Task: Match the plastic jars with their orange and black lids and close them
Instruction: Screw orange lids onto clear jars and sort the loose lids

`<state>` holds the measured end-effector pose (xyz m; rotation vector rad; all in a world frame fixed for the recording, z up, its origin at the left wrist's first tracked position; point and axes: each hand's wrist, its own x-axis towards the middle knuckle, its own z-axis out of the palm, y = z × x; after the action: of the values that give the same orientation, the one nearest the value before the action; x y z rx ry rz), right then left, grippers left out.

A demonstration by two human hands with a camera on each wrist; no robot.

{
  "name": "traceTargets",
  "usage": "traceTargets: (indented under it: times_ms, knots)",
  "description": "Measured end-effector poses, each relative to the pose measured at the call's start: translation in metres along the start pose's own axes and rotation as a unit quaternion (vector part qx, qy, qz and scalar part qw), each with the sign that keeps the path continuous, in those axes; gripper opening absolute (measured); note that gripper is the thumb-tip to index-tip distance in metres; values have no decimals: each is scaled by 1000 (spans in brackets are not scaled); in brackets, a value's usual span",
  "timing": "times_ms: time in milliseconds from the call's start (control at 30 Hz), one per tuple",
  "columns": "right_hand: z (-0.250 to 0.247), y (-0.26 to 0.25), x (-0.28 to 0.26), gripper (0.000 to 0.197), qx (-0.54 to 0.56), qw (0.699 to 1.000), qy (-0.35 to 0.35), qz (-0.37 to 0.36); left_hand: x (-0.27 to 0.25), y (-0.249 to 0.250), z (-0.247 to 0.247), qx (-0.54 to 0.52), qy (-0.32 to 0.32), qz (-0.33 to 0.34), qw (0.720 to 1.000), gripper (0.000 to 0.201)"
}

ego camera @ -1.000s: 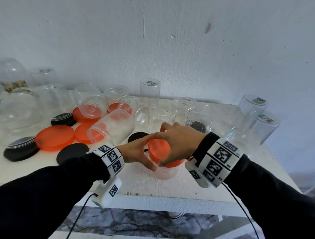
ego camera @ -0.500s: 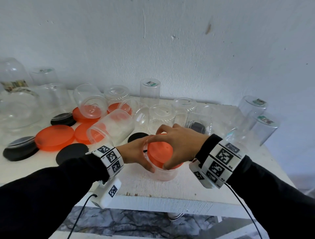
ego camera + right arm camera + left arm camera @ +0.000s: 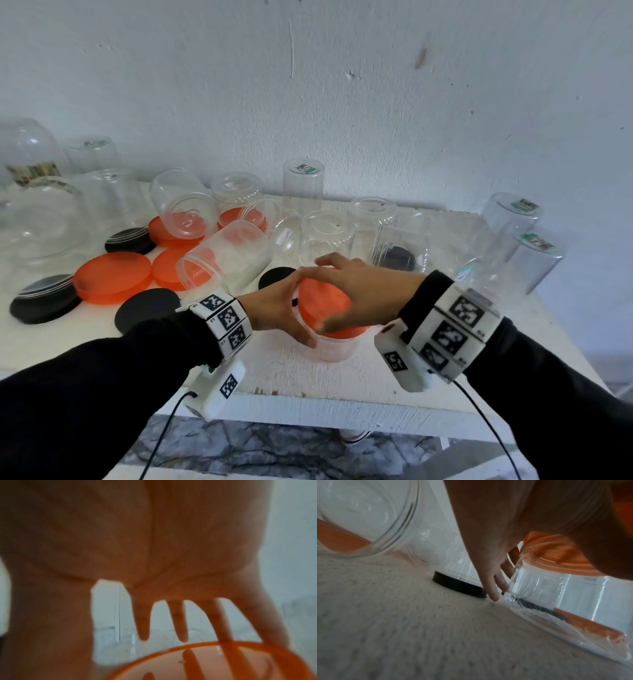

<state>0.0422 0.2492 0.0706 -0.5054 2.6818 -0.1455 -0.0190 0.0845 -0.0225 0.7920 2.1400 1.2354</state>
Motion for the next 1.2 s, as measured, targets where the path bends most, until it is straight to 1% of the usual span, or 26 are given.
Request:
traceTargets:
  times_ms: [67,100,167,267,367,400,467,567,600,633,700,767,933,1067,1133,1200]
  knots:
    - [-3,5,0,84,5,999,-46,-28,1,-1,1,10,-6,-2,1000,96]
    - [-2,6,1,85,3,998,-46,-33,1,0,1,13,-9,-7,1000,96]
    - [-2,7,3,84,11,999,-18,-27,0,0,2,13,-9,-8,1000,100]
    - [2,5,4,82,-26,999,35,10,0,0,2,15,-8,3,1000,108]
    - [13,-6,6,83,-82,988,115,67,1,0,0,25,-3,-9,1000,101]
    - [16,-9,6,84,-104,984,127,77,1,0,0,27,-2,-9,1000,102]
    - [15,-6,5,88,-108,986,109,66,1,-1,0,25,-3,-8,1000,105]
    - [3,6,2,90,-16,1000,3,-6,2,-3,1,8,-4,2,1000,100]
    - [0,8,1,91,-4,999,-22,-25,2,-3,0,5,-5,4,1000,96]
    - [-1,8,2,91,-10,999,-30,-34,2,-1,1,5,-5,4,1000,93]
    - [0,8,5,88,-40,999,-10,-29,0,1,1,13,-2,6,1000,92]
    - [1,5,7,87,-65,997,23,-16,0,0,1,18,6,17,1000,99]
    - [6,-4,6,86,-88,991,97,18,1,-2,0,31,12,26,999,106]
    - [16,-11,6,85,-93,984,140,59,1,1,0,53,19,15,998,101]
    - [17,-10,5,87,-107,982,144,66,0,2,0,60,15,12,998,105]
    - [13,-3,3,88,-90,990,102,41,0,1,0,50,9,10,999,107]
